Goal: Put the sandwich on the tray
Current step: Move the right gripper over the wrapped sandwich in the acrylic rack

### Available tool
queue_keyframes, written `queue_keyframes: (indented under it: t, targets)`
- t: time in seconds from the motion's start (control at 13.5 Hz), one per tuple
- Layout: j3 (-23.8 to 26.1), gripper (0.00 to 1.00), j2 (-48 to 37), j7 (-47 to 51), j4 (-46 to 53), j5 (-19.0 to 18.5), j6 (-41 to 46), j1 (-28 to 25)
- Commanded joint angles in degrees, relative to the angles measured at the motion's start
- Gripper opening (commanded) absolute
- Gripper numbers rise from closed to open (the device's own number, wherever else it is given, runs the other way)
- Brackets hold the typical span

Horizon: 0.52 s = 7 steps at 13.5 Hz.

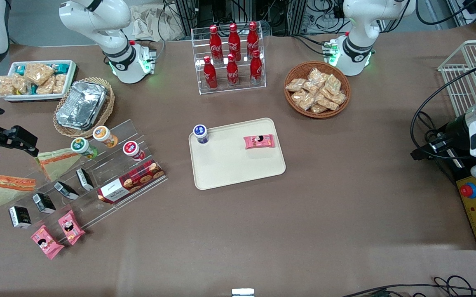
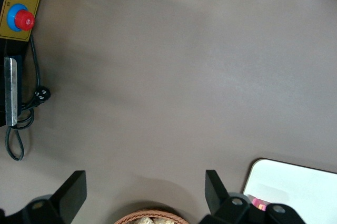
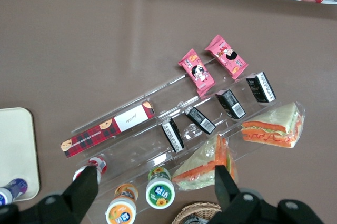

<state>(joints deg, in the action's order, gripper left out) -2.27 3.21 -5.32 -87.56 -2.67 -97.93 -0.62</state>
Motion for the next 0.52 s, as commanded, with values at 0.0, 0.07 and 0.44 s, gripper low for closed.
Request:
queue_keyframes:
  t: [0.0, 0.07, 0.44]
  targets:
    - [-1.1, 0.98, -0.3, -0.7, -0.3, 0.6, 1.6, 0.7]
    - [-1.2, 0.99, -0.3, -0.8, -0.1, 0.5, 1.6, 0.7]
    - [-5.5, 0.99, 0.6, 1.3, -0.2, 1.0, 1.4, 1.1]
